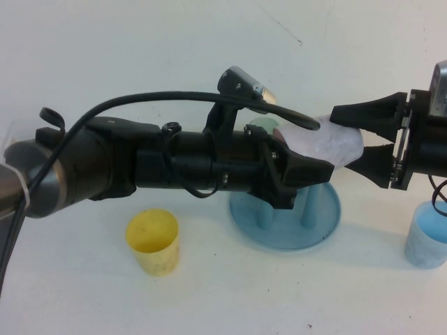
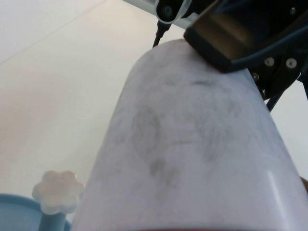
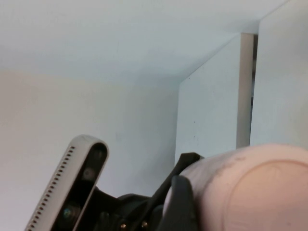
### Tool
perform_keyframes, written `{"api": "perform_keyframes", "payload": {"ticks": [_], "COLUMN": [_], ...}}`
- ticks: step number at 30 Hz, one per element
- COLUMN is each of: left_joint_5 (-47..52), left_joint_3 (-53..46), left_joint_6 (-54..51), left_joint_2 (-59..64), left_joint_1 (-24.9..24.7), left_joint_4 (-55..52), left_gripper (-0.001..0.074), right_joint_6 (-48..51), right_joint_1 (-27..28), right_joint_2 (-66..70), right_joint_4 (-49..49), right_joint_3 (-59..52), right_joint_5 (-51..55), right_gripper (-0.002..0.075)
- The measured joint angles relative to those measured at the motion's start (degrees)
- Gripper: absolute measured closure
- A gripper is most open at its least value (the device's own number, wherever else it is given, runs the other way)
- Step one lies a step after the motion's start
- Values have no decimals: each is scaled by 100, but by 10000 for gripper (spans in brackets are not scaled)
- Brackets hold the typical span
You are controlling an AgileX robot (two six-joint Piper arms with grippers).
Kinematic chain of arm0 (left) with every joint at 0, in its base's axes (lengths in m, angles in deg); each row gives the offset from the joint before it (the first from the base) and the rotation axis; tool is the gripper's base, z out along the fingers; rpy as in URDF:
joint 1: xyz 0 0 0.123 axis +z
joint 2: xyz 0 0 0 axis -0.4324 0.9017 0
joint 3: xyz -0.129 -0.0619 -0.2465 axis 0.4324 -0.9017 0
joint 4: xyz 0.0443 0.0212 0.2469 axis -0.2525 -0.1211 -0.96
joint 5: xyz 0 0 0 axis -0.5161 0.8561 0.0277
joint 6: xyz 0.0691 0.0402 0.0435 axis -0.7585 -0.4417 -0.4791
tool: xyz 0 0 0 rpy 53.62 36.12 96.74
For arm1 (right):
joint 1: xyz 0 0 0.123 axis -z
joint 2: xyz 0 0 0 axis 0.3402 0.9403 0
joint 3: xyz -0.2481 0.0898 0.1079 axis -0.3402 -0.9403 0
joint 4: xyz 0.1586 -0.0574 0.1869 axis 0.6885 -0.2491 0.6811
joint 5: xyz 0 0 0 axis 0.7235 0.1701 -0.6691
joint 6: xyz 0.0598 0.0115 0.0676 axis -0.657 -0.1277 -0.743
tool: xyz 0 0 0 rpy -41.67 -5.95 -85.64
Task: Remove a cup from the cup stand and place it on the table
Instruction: Hand over the cup
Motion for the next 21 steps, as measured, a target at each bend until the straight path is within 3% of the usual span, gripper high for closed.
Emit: {"api": "perform_keyframes", "payload": {"ticks": [21], "left_joint_5": [-5], "left_joint_3": [3], "left_joint_6": [-35], "left_joint_2": [0], "left_joint_1": [0], "left_joint_4": [-11], "left_gripper": [688], "right_joint_6": [227], "right_joint_1": [0], "right_joint_2": [0], "right_joint_4": [31], "right_joint_3": [0], "right_joint_5": [12], "right_gripper": [161]}}
